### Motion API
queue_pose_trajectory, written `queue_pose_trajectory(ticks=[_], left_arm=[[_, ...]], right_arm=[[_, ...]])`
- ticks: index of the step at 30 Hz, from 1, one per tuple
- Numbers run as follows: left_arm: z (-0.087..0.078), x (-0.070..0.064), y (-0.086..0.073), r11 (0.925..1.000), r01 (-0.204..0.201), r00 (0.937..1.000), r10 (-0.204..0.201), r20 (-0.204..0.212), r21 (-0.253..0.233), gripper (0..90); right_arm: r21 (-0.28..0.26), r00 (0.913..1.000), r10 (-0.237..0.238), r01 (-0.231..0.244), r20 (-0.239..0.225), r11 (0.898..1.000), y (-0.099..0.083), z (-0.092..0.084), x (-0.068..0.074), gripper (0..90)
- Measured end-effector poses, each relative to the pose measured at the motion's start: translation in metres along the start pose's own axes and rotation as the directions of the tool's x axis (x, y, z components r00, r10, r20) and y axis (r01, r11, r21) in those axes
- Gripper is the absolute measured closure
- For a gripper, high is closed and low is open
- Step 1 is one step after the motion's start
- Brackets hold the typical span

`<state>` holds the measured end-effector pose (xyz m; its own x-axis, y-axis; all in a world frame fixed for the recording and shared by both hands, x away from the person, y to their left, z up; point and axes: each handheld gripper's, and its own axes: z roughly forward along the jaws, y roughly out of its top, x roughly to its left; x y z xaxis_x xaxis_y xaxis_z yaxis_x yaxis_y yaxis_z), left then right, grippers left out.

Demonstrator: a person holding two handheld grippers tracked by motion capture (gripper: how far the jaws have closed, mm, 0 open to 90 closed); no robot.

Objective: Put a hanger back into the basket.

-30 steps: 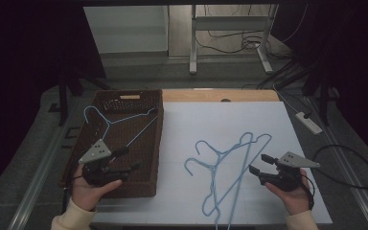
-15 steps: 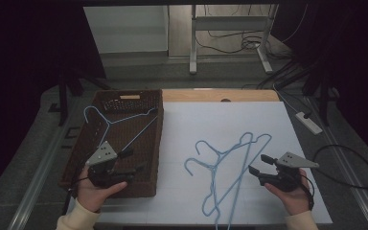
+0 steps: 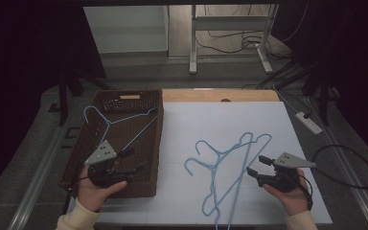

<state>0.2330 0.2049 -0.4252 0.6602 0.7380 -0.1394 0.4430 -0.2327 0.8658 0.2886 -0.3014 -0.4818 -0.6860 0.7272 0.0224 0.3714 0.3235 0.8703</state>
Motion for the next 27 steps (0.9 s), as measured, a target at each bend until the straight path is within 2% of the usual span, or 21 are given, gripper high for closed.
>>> queue_pose_trajectory(ticks=[5,9,13,18,20,24,25,26,27], left_arm=[[-0.001,0.000,0.000,1.0000,0.000,1.0000,0.000,0.001,-0.002,31.5],[-0.003,0.001,0.001,1.0000,0.002,1.0000,-0.002,-0.001,-0.008,31.7],[-0.002,0.000,0.000,1.0000,-0.004,1.0000,0.004,0.002,-0.006,31.9],[0.000,0.000,0.000,1.0000,-0.007,1.0000,0.007,0.005,-0.002,31.9],[0.000,0.000,0.000,1.0000,-0.008,1.0000,0.008,0.006,-0.002,31.9],[0.000,0.000,0.000,0.9999,-0.010,0.9999,0.010,0.006,0.001,32.0],[0.000,0.000,0.000,0.9999,-0.010,0.9999,0.010,0.006,0.001,32.0],[0.000,0.000,0.000,0.9999,-0.011,0.9999,0.011,0.006,0.002,31.9],[0.000,0.000,0.000,0.9999,-0.011,0.9999,0.011,0.009,0.002,32.0]], right_arm=[[0.034,0.9994,-0.025,0.026,-0.023,0.999,0.004,0.005,0.005,32.2],[0.076,0.9967,-0.060,0.064,-0.054,0.995,0.016,0.012,0.012,32.3],[0.144,0.9899,-0.101,0.115,-0.100,0.983,0.033,0.027,0.020,33.2],[0.213,0.9816,-0.122,0.152,-0.147,0.965,0.053,0.055,0.028,34.4],[0.254,0.9779,-0.127,0.167,-0.166,0.953,0.059,0.070,0.031,34.6],[0.345,0.9654,-0.150,0.218,-0.213,0.913,0.066,0.101,0.040,35.3],[0.345,0.9654,-0.150,0.218,-0.213,0.913,0.066,0.101,0.040,35.3],[0.378,0.9602,-0.154,0.235,-0.233,0.896,0.069,0.115,0.045,35.4],[0.388,0.9575,-0.159,0.245,-0.241,0.889,0.070,0.119,0.046,35.4]])
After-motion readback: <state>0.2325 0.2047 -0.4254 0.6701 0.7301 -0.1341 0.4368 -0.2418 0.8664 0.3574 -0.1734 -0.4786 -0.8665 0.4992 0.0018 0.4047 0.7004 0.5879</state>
